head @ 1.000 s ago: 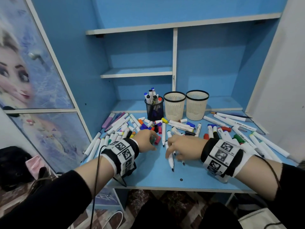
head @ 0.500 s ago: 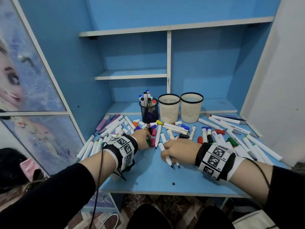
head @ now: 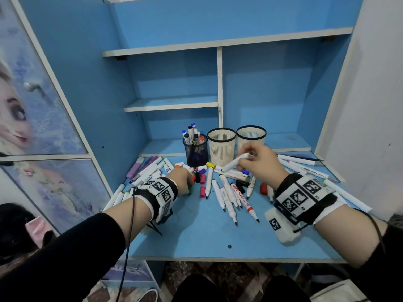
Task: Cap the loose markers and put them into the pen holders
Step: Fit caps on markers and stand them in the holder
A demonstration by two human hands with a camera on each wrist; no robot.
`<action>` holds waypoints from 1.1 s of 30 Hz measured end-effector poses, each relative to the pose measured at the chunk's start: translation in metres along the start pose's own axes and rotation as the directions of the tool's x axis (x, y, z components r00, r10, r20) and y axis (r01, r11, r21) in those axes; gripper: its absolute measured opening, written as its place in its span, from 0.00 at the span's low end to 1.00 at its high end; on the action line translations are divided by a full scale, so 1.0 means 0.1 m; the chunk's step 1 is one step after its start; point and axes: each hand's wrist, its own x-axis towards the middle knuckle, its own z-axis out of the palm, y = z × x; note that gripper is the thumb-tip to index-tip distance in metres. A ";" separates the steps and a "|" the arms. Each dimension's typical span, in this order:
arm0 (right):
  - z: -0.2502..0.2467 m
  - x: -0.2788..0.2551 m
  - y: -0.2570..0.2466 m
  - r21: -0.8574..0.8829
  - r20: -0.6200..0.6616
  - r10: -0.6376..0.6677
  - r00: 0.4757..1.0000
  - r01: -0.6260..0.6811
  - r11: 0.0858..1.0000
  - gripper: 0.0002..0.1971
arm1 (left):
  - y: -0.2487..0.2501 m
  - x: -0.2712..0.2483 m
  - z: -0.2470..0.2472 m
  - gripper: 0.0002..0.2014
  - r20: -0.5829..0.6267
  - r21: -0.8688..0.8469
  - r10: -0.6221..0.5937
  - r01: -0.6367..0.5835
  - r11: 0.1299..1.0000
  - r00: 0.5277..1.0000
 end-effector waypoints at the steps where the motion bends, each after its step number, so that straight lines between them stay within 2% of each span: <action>1: -0.05 0.01 0.00 0.044 -0.042 0.035 0.998 -0.034 0.998 0.11 | -0.06 0.01 -0.02 0.15 -0.019 -0.009 -0.018 0.018 1.000 1.000; 4: -0.17 0.01 0.01 0.208 -0.138 0.142 0.980 -0.112 0.972 0.14 | -0.22 0.04 -0.10 0.14 -0.053 -0.053 -0.064 0.061 0.997 0.997; 6: -0.23 -0.01 0.04 0.347 -0.153 0.206 0.966 -0.143 0.927 0.12 | -0.30 0.06 -0.14 0.14 -0.044 -0.073 -0.070 0.067 0.995 0.997; 10: -0.32 -0.05 0.08 0.635 -0.116 0.308 0.944 -0.168 0.754 0.09 | -0.33 0.13 -0.21 0.13 -0.049 -0.104 -0.048 0.043 0.994 0.998; 15: -0.45 -0.02 0.16 0.792 -0.077 0.460 0.884 -0.227 0.567 0.03 | -0.10 0.20 -0.24 0.18 -0.027 -0.130 0.068 -0.071 0.989 0.997; 18: -0.53 -0.05 0.22 0.720 -0.017 0.537 0.843 -0.363 0.592 0.08 | 0.08 0.29 -0.20 0.18 -0.016 -0.141 0.145 -0.146 0.979 0.989; 20: -0.59 -0.07 0.28 0.685 -0.006 0.545 0.839 -0.394 0.613 0.14 | 0.24 0.34 -0.19 0.17 -0.023 -0.149 0.197 -0.198 0.969 0.980; 24: -0.73 -0.16 0.33 0.711 -0.026 0.528 0.849 -0.356 0.607 0.16 | 0.60 0.40 -0.17 0.15 -0.034 -0.179 0.299 -0.301 0.937 0.954; 26: -0.80 -0.22 0.34 0.716 -0.035 0.513 0.858 -0.336 0.611 0.14 | 0.78 0.42 -0.14 0.15 0.040 -0.151 0.356 -0.346 0.926 0.934; 29: -0.85 -0.28 0.36 0.729 -0.022 0.499 0.866 -0.328 0.601 0.15 | 0.99 0.45 -0.06 0.15 0.159 -0.036 0.404 -0.404 0.914 0.901; 33: -0.90 -0.36 0.39 0.719 -0.033 0.507 0.861 -0.331 0.611 0.15 | 1.11 0.50 0.02 0.16 0.194 0.109 0.401 -0.426 0.898 0.895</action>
